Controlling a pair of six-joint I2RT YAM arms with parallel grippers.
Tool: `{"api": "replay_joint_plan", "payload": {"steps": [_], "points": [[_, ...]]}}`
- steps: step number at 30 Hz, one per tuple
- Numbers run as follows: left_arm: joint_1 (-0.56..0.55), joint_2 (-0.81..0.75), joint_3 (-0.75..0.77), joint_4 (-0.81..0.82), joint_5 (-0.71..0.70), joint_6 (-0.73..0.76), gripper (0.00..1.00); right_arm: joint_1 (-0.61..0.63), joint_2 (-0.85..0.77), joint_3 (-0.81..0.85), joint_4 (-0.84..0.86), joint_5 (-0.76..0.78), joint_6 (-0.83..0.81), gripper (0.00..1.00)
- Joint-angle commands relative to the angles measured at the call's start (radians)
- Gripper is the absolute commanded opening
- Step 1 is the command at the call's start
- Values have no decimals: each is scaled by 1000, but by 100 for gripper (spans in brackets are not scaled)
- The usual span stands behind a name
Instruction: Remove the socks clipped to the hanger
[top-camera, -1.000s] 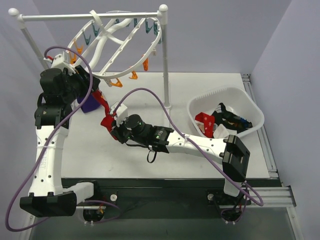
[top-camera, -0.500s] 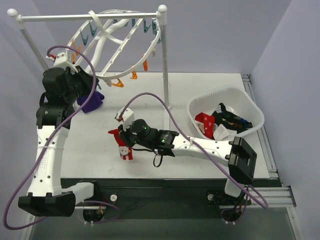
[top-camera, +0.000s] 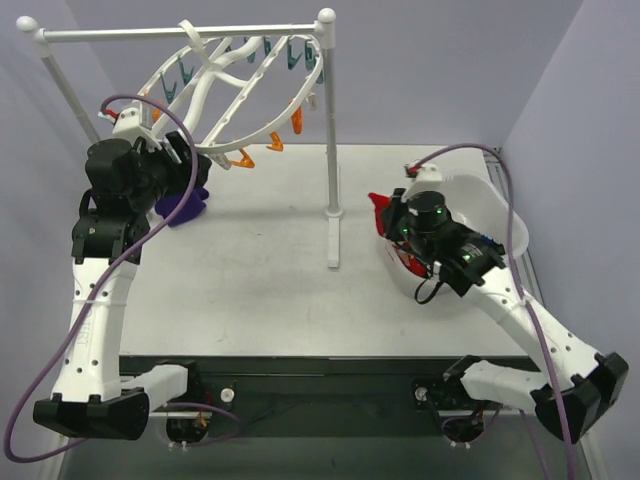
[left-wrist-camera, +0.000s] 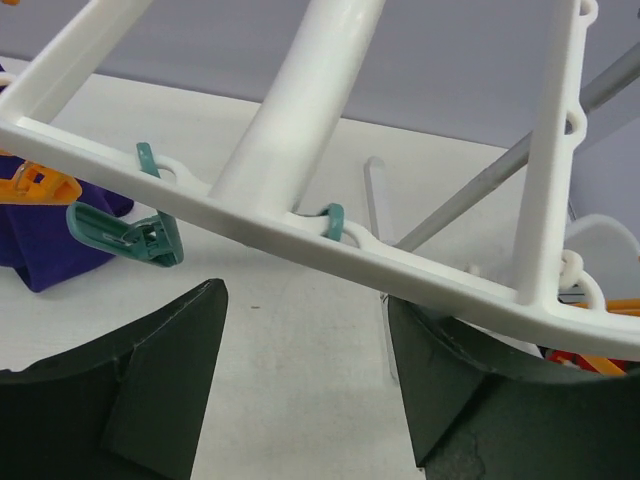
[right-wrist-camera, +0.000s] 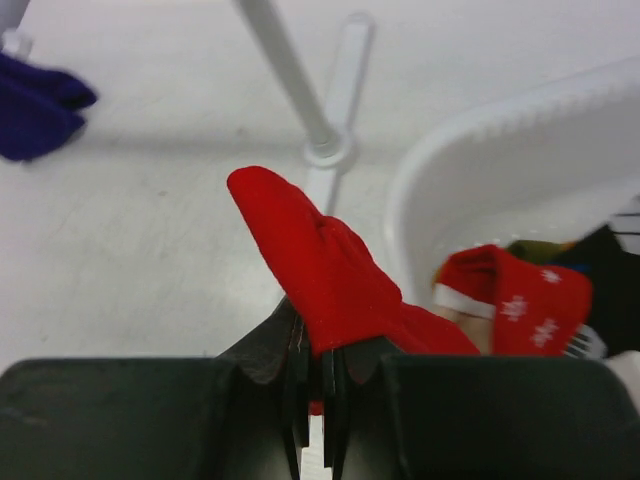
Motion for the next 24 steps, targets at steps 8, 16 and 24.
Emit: {"api": "replay_joint_plan", "payload": {"steps": [8, 16, 24], "points": [[-75, -111, 125, -79, -102, 45, 87, -479, -116, -40, -273, -267, 53, 13], [-75, -212, 159, -18, 14, 22, 88, -539, -53, -45, -321, -321, 33, 67], [-311, -131, 60, 206, 276, -134, 84, -459, -109, -31, -390, -296, 28, 90]]}}
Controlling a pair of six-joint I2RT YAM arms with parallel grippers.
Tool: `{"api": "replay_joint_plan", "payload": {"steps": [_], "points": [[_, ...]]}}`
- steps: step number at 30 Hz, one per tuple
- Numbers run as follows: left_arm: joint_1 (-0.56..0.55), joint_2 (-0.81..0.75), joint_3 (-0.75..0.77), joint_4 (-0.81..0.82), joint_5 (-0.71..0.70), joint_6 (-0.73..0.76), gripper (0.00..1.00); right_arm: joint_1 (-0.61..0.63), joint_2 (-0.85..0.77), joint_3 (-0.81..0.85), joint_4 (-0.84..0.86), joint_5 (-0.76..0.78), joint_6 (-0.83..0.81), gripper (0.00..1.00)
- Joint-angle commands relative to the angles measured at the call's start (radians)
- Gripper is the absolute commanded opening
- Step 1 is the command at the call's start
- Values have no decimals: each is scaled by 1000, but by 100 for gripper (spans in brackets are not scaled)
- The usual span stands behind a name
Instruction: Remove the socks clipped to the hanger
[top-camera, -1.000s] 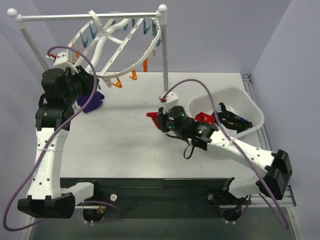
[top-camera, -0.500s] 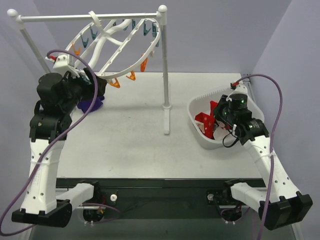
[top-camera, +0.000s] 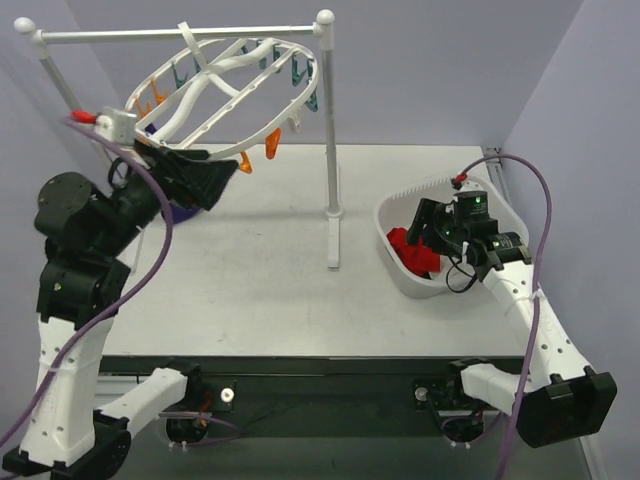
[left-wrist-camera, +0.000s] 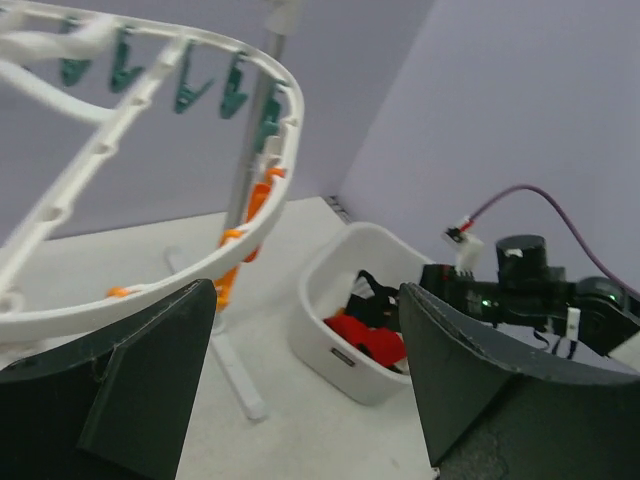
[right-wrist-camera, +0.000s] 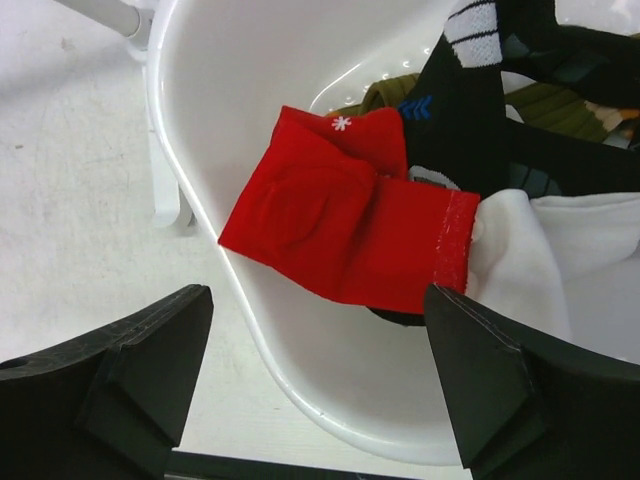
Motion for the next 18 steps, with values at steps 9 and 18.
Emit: {"api": "replay_joint_plan", "payload": {"steps": [9, 18], "points": [[-716, 40, -302, 302, -190, 32, 84, 412, -118, -54, -77, 146, 115, 91], [-779, -190, -745, 528, -194, -103, 84, 627, -272, -247, 73, 242, 259, 99]]}}
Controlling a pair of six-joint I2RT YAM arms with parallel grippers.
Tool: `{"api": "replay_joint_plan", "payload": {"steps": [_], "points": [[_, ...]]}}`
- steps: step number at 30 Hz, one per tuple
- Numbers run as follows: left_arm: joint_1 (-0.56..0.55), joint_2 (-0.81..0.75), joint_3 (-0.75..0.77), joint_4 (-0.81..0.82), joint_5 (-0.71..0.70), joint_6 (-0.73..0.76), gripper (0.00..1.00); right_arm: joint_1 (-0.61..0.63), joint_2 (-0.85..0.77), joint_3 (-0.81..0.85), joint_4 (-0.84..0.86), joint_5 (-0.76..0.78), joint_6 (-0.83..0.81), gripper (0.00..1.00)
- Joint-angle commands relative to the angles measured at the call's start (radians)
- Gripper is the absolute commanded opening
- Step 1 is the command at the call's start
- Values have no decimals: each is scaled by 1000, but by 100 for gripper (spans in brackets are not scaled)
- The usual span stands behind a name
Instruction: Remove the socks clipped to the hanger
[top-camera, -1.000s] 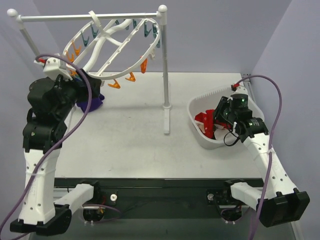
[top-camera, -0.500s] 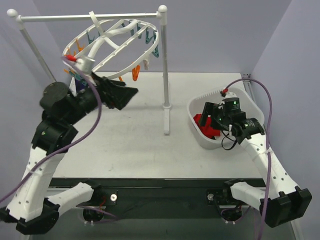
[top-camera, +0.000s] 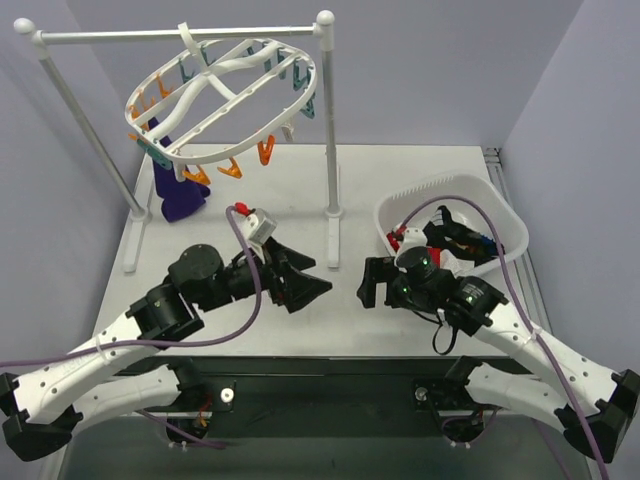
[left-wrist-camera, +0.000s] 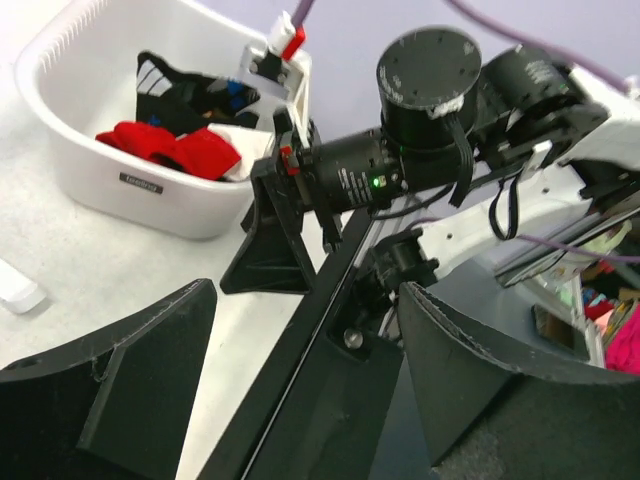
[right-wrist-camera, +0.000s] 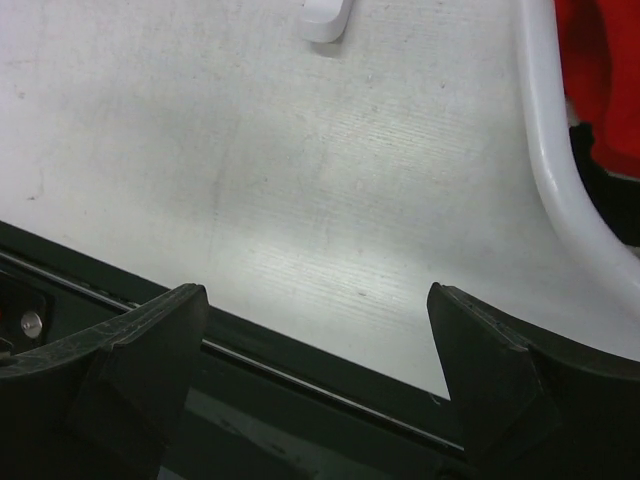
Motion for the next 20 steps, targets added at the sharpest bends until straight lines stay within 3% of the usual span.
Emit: {"api": "replay_joint_plan", "payload": {"steps": [1, 6, 20], "points": [[-7, -128, -168, 229, -29, -109, 84, 23, -117, -129, 112, 66, 106, 100], [-7, -271, -352, 275, -75, -186, 84, 21, -274, -304, 235, 58, 156, 100], [-5, -685, -990, 612, -161, -546, 87, 21, -702, -688, 261, 208, 356, 100]]}}
